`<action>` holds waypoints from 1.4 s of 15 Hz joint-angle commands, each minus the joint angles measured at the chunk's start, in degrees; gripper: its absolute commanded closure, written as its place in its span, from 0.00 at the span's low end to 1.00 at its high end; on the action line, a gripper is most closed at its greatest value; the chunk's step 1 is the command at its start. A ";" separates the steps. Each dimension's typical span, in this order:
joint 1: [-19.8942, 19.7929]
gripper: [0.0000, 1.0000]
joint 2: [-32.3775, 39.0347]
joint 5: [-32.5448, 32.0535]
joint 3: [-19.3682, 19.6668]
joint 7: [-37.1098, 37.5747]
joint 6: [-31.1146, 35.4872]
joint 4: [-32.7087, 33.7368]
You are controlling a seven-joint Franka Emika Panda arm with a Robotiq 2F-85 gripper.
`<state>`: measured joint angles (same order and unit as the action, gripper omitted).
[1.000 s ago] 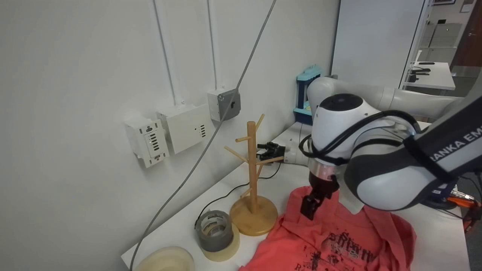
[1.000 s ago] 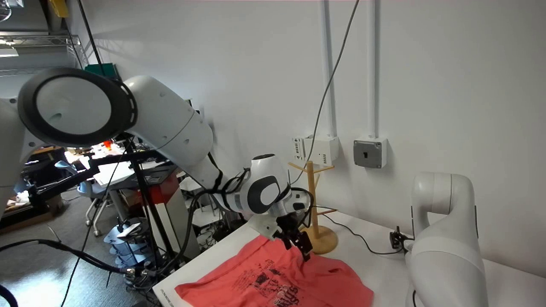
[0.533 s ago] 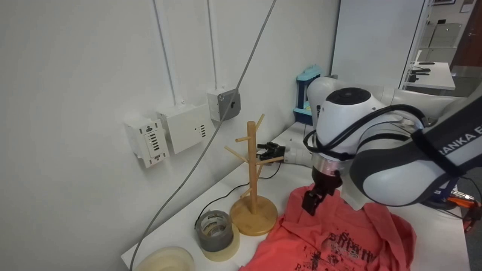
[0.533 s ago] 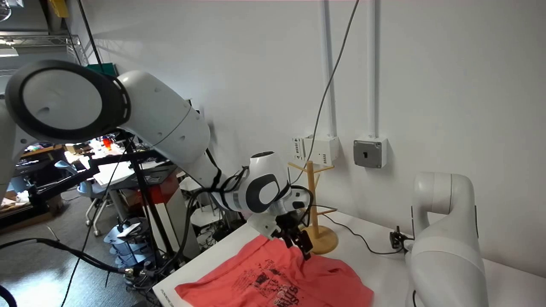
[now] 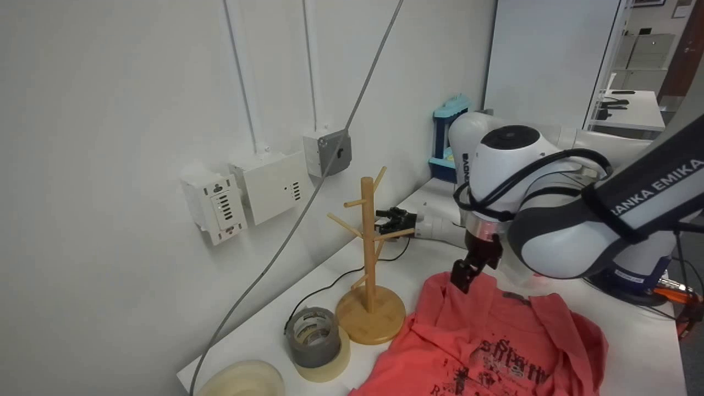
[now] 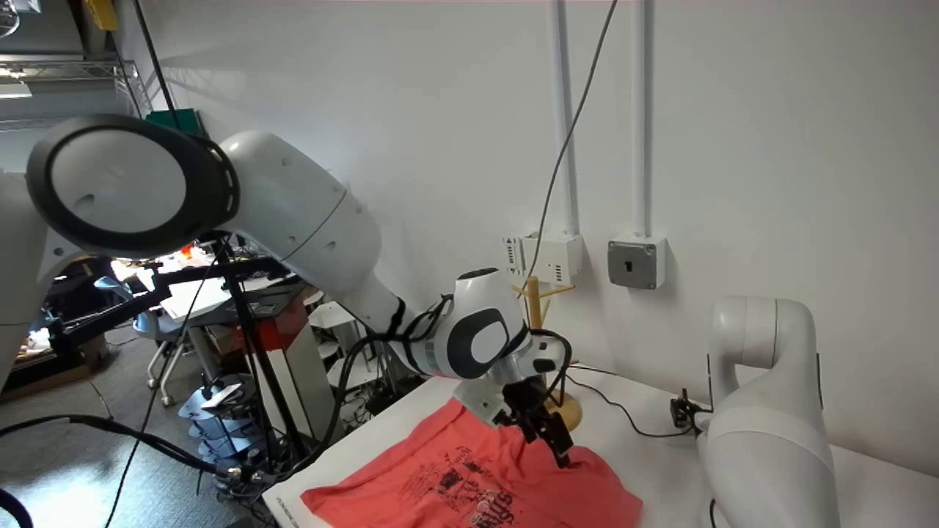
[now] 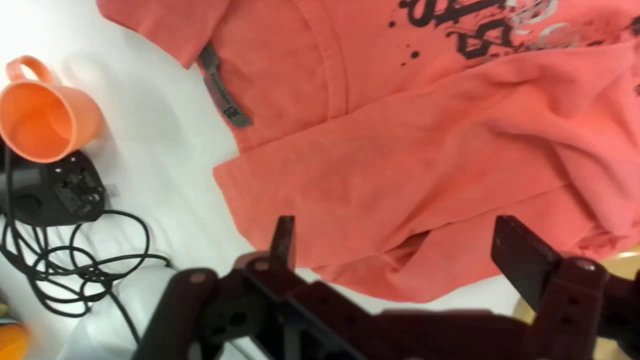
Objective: Unfold the shirt
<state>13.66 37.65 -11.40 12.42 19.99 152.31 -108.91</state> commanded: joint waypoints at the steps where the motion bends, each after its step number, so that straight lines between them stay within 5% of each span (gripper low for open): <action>1: -3.16 0.00 3.84 0.68 0.83 0.09 -1.63 5.17; 13: -16.63 0.00 12.58 6.62 -8.32 -16.97 -15.05 16.81; 20: -16.03 0.00 19.16 5.57 -7.94 -17.89 -23.55 26.73; 21: -15.63 0.00 16.49 5.53 -7.90 -16.98 -20.48 21.66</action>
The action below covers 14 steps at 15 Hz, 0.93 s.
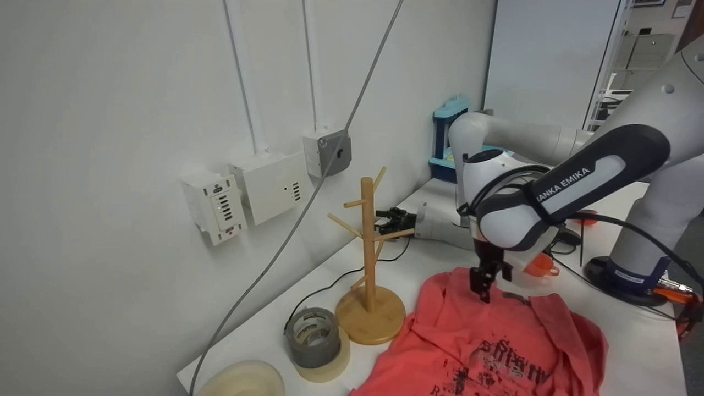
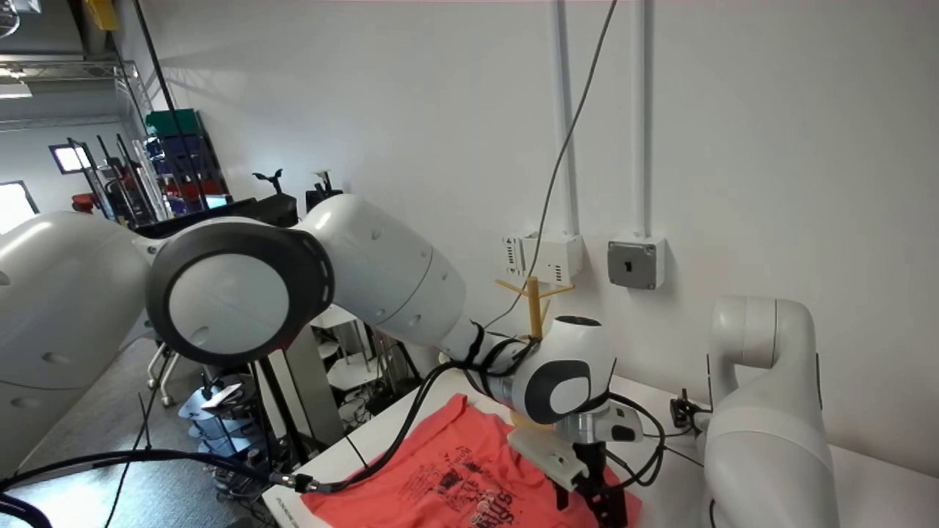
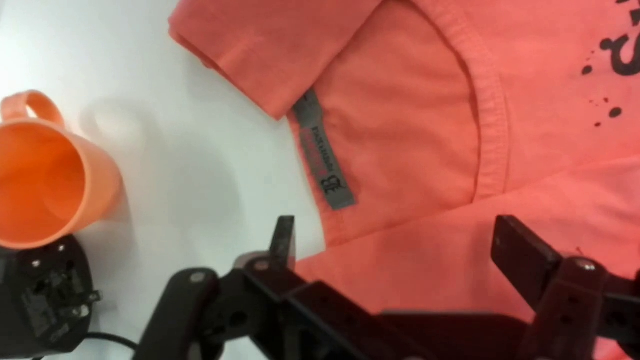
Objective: Unfold the shirt
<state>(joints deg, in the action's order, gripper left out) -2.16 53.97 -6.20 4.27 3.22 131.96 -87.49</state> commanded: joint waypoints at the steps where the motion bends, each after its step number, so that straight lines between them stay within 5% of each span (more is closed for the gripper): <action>1: 0.20 0.00 0.63 0.33 0.27 -0.21 -0.33 0.89; 14: -2.17 0.00 1.82 0.71 -1.04 -6.30 -3.32 5.84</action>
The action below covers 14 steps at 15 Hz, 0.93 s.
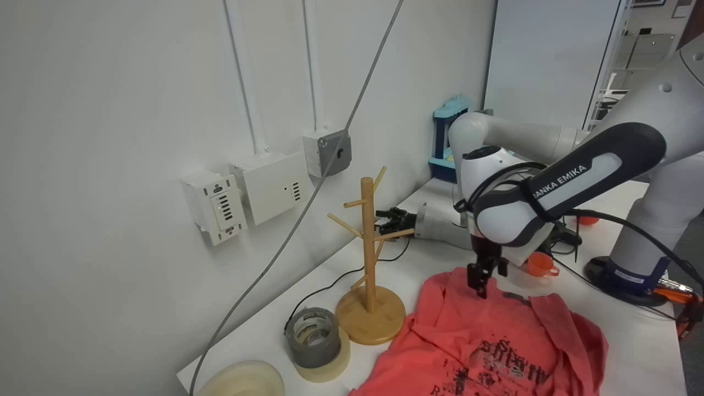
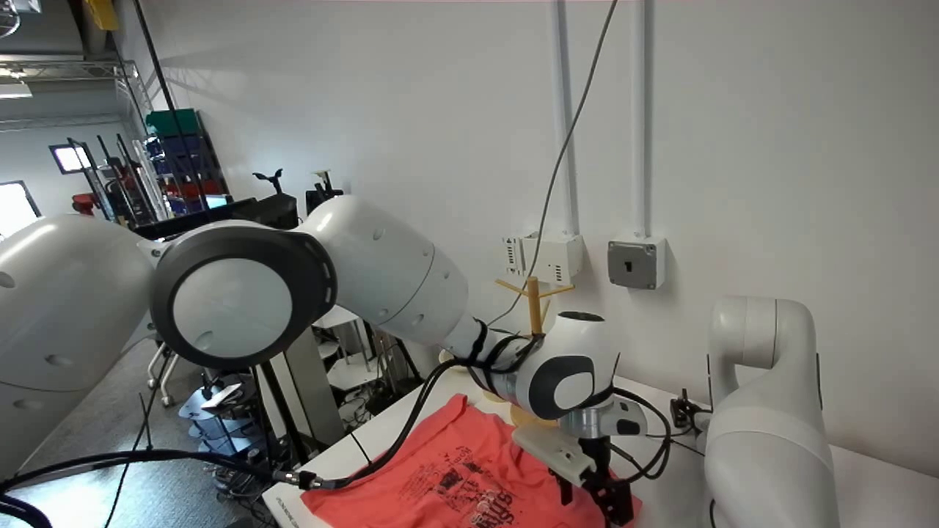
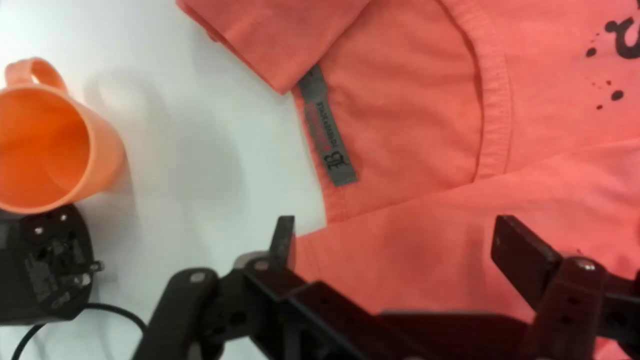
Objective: Unfold the shirt
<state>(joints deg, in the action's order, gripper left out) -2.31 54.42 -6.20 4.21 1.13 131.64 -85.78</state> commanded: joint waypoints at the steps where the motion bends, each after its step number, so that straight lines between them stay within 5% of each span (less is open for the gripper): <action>1: -2.61 0.00 1.73 1.04 -1.28 -5.34 -3.72 5.08; 14: -7.97 0.00 11.99 5.83 -5.05 -13.83 -20.72 21.51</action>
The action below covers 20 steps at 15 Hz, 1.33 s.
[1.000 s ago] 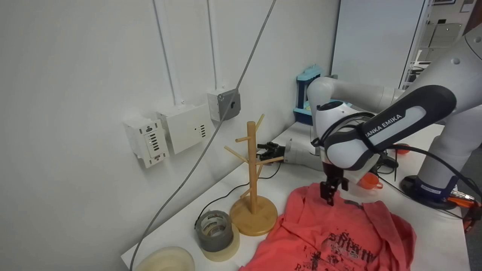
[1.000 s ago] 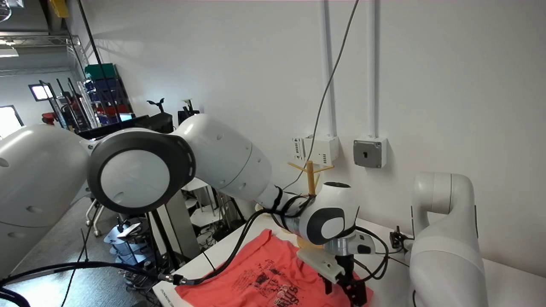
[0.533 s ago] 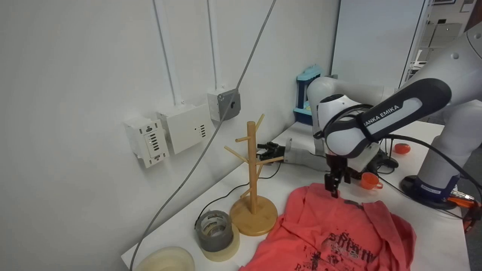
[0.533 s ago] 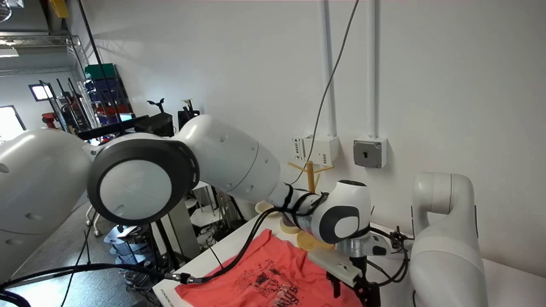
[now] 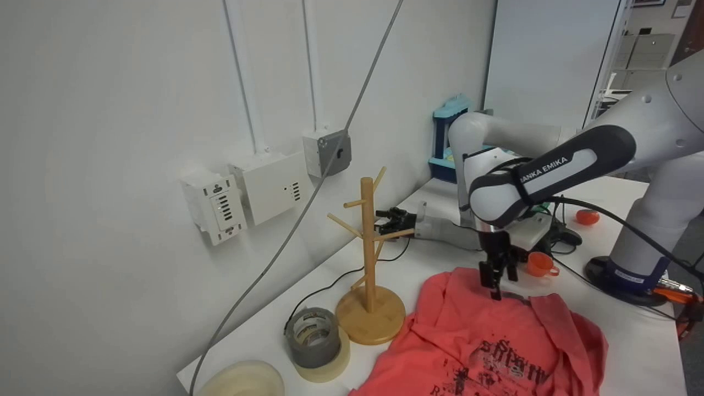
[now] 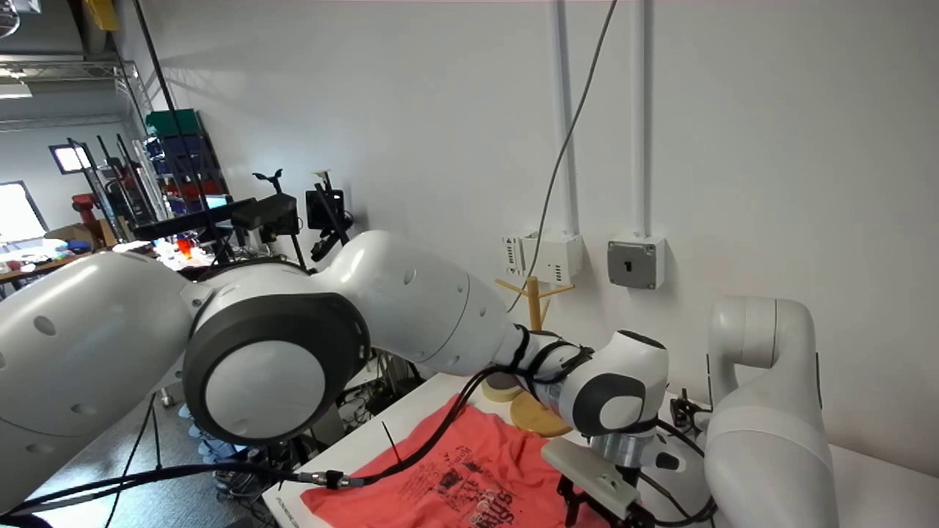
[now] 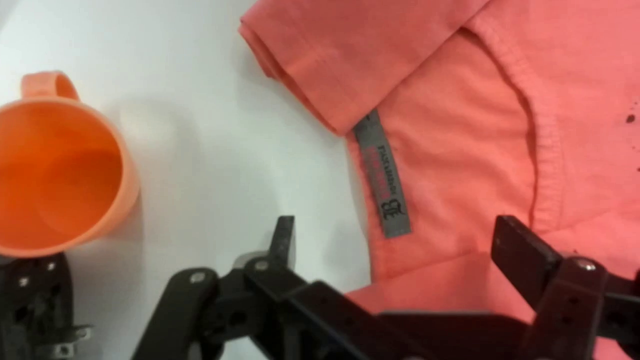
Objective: Unfold the shirt
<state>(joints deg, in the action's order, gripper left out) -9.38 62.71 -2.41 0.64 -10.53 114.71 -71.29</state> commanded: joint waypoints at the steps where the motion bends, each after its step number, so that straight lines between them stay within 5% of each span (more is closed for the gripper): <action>1: -0.77 0.00 4.36 2.28 -1.70 -1.93 -3.97 8.24; 20: 0.84 0.00 11.26 -0.18 -0.47 -1.97 -6.06 19.45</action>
<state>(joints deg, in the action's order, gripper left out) -8.86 71.24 -2.23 -0.62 -10.78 112.04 -56.85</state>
